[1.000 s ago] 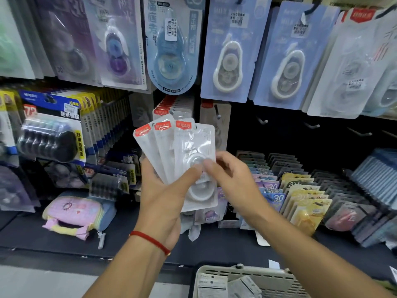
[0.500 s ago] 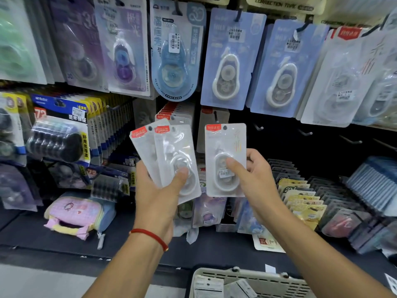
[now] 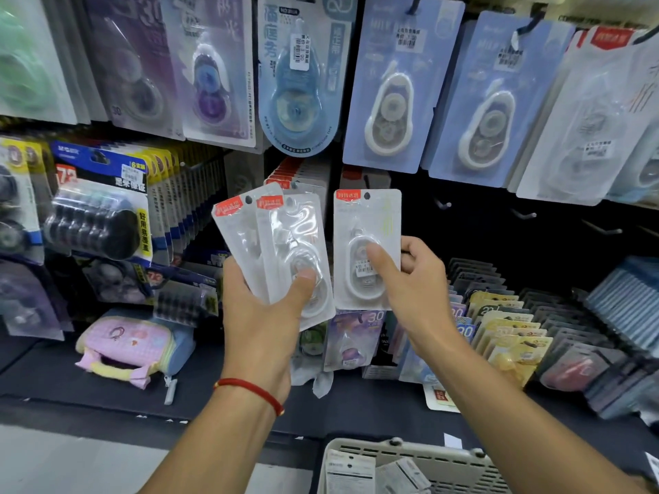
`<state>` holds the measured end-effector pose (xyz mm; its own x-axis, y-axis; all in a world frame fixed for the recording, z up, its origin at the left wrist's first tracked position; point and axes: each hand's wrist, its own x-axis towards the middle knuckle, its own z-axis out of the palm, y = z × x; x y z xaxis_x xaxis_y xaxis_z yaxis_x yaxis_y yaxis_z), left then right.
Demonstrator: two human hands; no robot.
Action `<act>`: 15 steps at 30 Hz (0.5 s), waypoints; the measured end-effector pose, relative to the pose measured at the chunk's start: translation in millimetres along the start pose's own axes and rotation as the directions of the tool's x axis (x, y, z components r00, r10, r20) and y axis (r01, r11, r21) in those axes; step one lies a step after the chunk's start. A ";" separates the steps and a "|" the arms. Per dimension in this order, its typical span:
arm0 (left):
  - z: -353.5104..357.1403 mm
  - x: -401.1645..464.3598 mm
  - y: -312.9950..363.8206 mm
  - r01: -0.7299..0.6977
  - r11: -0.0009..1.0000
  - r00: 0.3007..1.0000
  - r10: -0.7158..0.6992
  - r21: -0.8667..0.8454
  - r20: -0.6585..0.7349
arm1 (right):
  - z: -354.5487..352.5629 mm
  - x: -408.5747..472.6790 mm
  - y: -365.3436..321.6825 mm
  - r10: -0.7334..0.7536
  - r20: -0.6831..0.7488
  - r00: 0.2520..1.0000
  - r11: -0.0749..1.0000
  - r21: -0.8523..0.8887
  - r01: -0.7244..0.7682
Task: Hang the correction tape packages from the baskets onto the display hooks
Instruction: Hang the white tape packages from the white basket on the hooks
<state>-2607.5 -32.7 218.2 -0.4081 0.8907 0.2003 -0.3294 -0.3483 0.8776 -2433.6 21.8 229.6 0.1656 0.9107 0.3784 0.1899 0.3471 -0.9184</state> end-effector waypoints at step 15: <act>2.5 1.9 0.4 0.017 1.000 0.999 -0.018 -0.021 -0.047 | 15.7 16.8 46.9 -0.007 -0.013 1.000 0.994 -0.110 0.005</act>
<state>-2606.3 -30.4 220.0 -0.4414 0.8822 0.1642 -0.3541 -0.3394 0.8715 -2437.1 56.9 191.1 0.1770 0.9054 0.3860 0.2958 0.3251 -0.8982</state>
